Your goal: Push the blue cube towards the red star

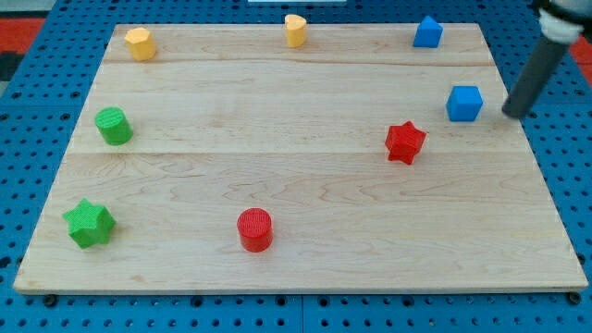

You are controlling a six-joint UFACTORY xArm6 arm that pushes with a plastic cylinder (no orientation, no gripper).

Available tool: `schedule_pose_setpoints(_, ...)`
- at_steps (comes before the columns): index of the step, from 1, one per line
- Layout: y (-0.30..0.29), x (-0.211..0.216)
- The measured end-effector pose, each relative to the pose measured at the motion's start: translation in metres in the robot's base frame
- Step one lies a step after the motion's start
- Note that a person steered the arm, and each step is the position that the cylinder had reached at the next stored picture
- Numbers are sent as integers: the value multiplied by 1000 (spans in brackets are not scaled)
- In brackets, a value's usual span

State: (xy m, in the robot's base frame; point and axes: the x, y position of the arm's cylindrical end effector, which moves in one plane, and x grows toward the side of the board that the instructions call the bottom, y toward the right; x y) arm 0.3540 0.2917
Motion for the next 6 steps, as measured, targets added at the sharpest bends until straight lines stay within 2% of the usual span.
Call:
schedule_pose_setpoints(1,-22,-26)
schedule_pose_setpoints(2,-27,-17)
schedule_pose_setpoints(5,-69,44)
schedule_pose_setpoints(6,-24,86)
